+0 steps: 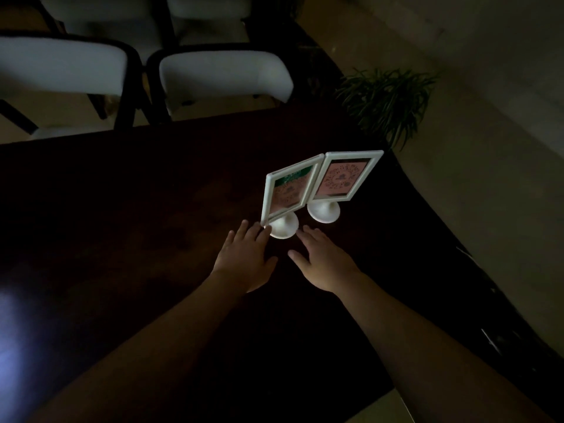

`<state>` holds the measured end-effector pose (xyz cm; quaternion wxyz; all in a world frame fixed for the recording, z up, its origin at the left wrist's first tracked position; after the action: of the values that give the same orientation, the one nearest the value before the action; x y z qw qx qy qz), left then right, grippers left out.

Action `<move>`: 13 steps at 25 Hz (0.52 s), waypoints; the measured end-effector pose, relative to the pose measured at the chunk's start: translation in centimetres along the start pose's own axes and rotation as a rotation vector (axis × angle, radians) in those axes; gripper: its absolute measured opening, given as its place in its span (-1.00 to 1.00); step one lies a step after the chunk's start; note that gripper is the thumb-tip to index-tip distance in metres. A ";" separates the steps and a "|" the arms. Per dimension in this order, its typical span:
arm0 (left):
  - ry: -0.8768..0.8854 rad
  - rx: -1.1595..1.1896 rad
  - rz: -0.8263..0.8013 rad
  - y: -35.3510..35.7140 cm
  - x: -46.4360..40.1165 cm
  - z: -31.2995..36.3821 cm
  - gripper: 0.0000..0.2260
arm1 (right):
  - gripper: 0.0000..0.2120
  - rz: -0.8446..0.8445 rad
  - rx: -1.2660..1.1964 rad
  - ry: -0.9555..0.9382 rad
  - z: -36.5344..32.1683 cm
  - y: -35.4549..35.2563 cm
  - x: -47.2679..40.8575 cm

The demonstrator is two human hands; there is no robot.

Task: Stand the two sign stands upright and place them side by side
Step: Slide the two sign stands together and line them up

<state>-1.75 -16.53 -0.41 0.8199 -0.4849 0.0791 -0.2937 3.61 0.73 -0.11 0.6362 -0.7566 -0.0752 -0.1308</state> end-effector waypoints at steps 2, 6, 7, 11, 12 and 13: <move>0.010 0.013 0.021 -1.8 0.6 -0.2 -0.33 | -0.39 0.033 0.027 0.019 0.3 -1.8 1.1; 0.030 0.065 0.058 -5.4 1.8 0.1 -0.44 | -0.41 0.107 0.062 0.074 0.7 -5.5 3.3; 0.025 0.084 0.068 -6.5 2.1 0.2 -0.46 | -0.43 0.141 0.068 0.082 0.8 -6.6 3.7; 0.006 0.158 0.148 -11.3 2.5 0.8 -0.41 | -0.50 0.287 0.076 0.081 1.7 -11.7 4.2; 0.012 0.173 0.188 -12.6 2.4 1.2 -0.40 | -0.51 0.308 0.080 0.077 2.2 -13.0 3.9; 0.023 0.189 0.222 -13.7 2.2 1.7 -0.39 | -0.51 0.330 0.080 0.077 2.7 -14.0 3.5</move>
<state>-4.80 -21.41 12.38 0.8884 -0.3904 0.1136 -0.2132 3.33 5.72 13.71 0.6809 -0.7273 0.0694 -0.0502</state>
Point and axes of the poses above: each hand's wrist, its own x-axis away from the middle knuckle, its own y-axis out of the palm, z = x × y, the point moved 4 cm from there along -x, towards the middle knuckle, and after that the axes turned 15 degrees about x, right-handed, at the moved point
